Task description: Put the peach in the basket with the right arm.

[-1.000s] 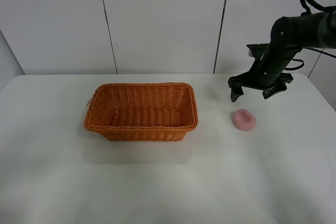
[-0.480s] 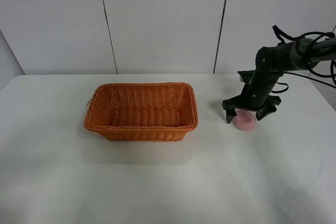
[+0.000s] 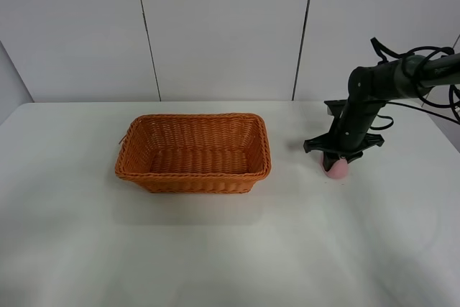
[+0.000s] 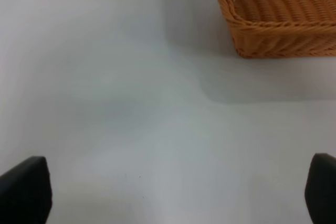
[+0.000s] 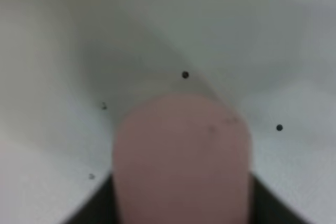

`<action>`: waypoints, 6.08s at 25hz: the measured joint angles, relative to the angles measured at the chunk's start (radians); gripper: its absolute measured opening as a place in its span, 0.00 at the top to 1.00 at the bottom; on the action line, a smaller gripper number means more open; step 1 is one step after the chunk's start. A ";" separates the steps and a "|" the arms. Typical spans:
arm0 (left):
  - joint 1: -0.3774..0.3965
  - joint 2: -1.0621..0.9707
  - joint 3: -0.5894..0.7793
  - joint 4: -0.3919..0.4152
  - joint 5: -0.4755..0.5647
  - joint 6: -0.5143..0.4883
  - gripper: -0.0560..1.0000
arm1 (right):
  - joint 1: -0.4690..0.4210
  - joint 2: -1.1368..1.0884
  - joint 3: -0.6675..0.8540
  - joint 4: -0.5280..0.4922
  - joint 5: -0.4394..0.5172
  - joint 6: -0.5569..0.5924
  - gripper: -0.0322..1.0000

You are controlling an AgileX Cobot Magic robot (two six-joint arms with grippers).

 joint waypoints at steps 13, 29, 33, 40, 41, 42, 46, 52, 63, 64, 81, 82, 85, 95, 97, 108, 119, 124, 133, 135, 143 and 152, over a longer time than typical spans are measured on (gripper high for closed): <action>0.000 0.000 0.000 0.000 0.000 0.000 0.01 | 0.000 -0.039 -0.285 -0.013 0.248 0.008 0.97; 0.000 0.000 0.000 0.000 0.000 0.000 0.01 | 0.098 -0.051 -0.548 -0.053 0.412 -0.009 0.97; 0.000 0.000 0.000 0.000 0.000 0.000 0.01 | 0.214 -0.051 -0.591 -0.053 0.414 -0.017 0.97; 0.000 0.000 0.000 0.000 0.000 0.000 0.01 | 0.427 -0.043 -0.613 -0.052 0.367 -0.019 0.97; 0.000 0.000 0.000 0.000 0.000 0.000 0.01 | 0.453 -0.037 -0.613 -0.052 0.348 -0.017 0.97; 0.000 0.000 0.000 0.000 0.000 0.000 0.01 | 0.476 -0.029 -0.613 -0.052 0.330 -0.013 0.97; 0.000 0.000 0.000 0.000 0.000 0.000 0.01 | 0.538 0.032 -0.613 -0.052 0.245 -0.004 0.97; 0.000 0.000 0.000 0.000 0.000 0.000 0.01 | 0.546 0.169 -0.614 -0.041 0.120 -0.004 0.96; 0.000 0.000 0.000 0.000 0.000 0.000 0.01 | 0.546 0.231 -0.649 -0.013 0.121 -0.004 0.31; 0.000 0.000 0.000 0.000 0.000 0.000 0.01 | 0.546 0.231 -0.671 -0.013 0.142 -0.004 0.31; 0.000 0.000 0.000 0.000 0.000 0.000 0.01 | 0.500 0.213 -1.030 -0.048 0.380 -0.004 0.29; 0.000 0.000 0.000 0.000 0.000 0.000 0.01 | 0.486 0.213 -1.030 -0.048 0.380 -0.004 0.29; 0.000 0.000 0.000 0.000 0.000 0.000 0.01 | 0.422 0.213 -1.031 -0.048 0.383 -0.004 0.29; 0.000 0.000 0.000 0.000 0.000 0.000 0.01 | 0.111 0.213 -1.031 -0.058 0.392 -0.004 0.29; 0.000 0.000 0.000 0.000 0.000 0.000 0.01 | 0.057 0.213 -1.031 -0.059 0.394 -0.004 0.29; 0.000 0.000 0.000 0.000 0.000 0.000 0.01 | -0.071 0.213 -1.031 -0.058 0.410 -0.004 0.29; 0.000 0.000 0.000 0.000 0.000 0.000 0.01 | -0.071 0.102 -0.889 -0.058 0.409 -0.023 0.29; 0.000 0.000 0.000 0.000 0.000 0.000 0.01 | -0.071 -0.092 -0.625 -0.056 0.407 -0.027 0.29; 0.000 0.000 0.000 0.000 0.000 0.000 0.01 | -0.071 -0.592 0.043 -0.056 0.406 -0.027 0.29; 0.000 0.000 0.000 0.000 0.000 0.000 0.01 | -0.071 -0.715 0.185 -0.056 0.408 -0.027 0.29; 0.000 0.000 0.000 0.000 0.000 0.000 0.01 | -0.071 -1.260 0.692 -0.056 0.339 -0.071 0.29; 0.000 0.000 0.000 0.000 0.000 0.000 0.01 | -0.071 -1.846 0.966 -0.021 0.222 -0.071 0.29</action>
